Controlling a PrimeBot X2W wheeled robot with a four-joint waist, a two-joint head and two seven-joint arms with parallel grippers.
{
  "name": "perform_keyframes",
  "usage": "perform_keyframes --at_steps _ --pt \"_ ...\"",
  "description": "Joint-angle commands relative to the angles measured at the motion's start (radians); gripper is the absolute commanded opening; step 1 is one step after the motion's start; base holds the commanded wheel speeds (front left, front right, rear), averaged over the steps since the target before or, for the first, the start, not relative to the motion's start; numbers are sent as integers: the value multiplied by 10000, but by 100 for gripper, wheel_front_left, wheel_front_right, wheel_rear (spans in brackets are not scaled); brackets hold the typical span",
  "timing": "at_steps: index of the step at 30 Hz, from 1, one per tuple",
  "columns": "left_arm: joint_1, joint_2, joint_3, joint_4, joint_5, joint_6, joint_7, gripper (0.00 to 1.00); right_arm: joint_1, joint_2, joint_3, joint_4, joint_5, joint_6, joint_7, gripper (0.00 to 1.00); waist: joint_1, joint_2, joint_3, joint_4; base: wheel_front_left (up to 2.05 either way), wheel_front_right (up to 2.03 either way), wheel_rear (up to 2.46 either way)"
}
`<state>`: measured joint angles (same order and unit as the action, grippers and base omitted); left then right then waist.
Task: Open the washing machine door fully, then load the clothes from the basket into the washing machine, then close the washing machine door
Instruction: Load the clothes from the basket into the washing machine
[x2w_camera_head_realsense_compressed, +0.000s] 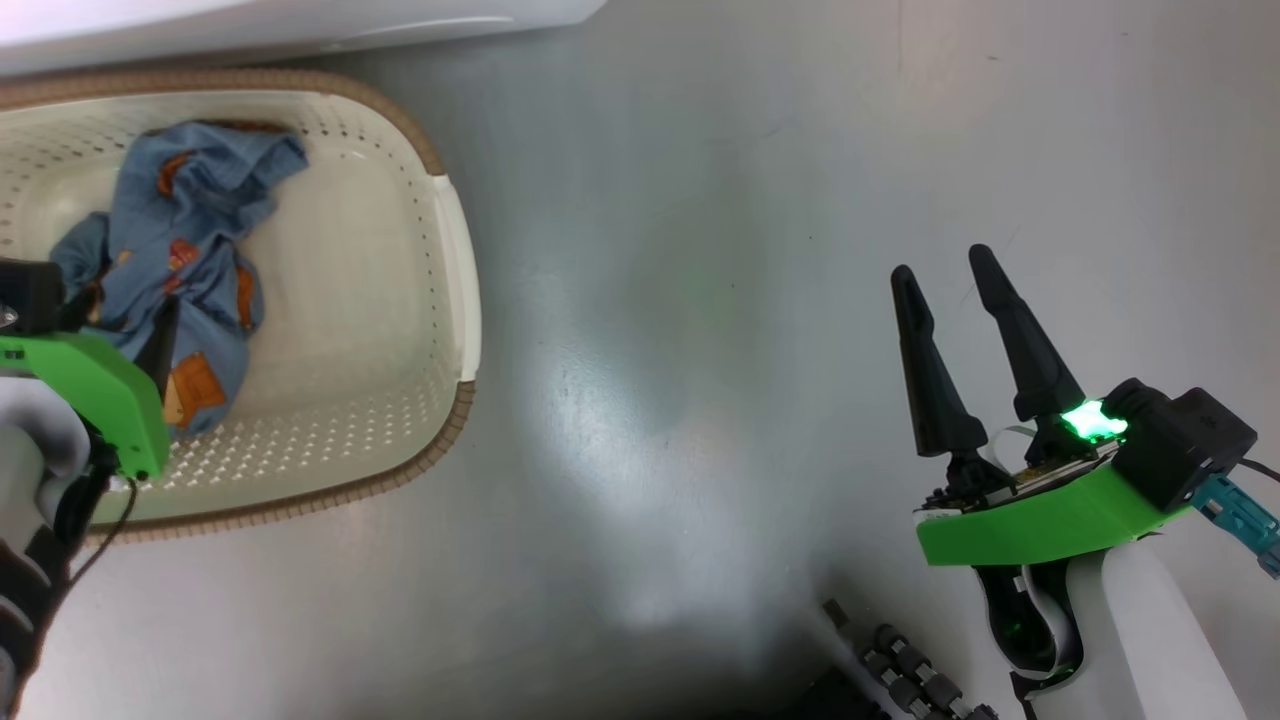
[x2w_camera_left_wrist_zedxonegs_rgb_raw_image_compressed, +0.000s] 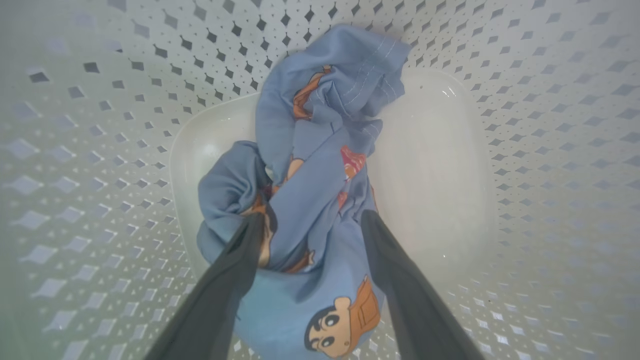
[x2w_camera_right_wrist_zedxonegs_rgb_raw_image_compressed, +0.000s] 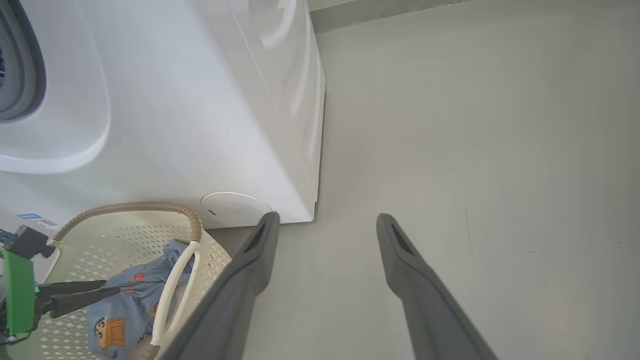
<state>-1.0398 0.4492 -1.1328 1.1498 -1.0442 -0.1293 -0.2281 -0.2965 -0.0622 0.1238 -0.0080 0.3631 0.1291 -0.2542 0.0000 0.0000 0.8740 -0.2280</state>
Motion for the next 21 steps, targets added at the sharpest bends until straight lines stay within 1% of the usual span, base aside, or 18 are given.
perform_keyframes --at_steps 1,7,8,10,11,12,21 --pt "-113 454 81 100 -151 -13 24 100 381 50 279 -250 -65 16 -76 100 0 0 44 -43 0 0 0" --pt "-190 419 -223 133 -379 -14 288 100 446 67 318 -370 -85 16 -76 100 0 0 105 -40 0 0 0" --pt "-205 410 -285 119 -419 -14 308 83 456 68 310 -387 -93 16 -76 100 0 0 113 -34 0 0 0" --pt "-217 391 -397 66 -510 -14 294 43 468 71 286 -412 -101 16 -76 100 0 0 112 -24 0 0 0" --pt "-206 378 -464 32 -553 -14 290 9 470 73 279 -420 -107 16 -76 100 0 0 98 -18 0 0 0" --pt "-199 371 -531 9 -589 -14 277 0 471 74 277 -429 -111 16 -76 100 0 0 78 -14 0 0 0" --pt "-84 228 -800 -98 -1112 -14 24 0 514 76 200 -372 -101 16 -76 100 0 0 -279 134 0 0 0"
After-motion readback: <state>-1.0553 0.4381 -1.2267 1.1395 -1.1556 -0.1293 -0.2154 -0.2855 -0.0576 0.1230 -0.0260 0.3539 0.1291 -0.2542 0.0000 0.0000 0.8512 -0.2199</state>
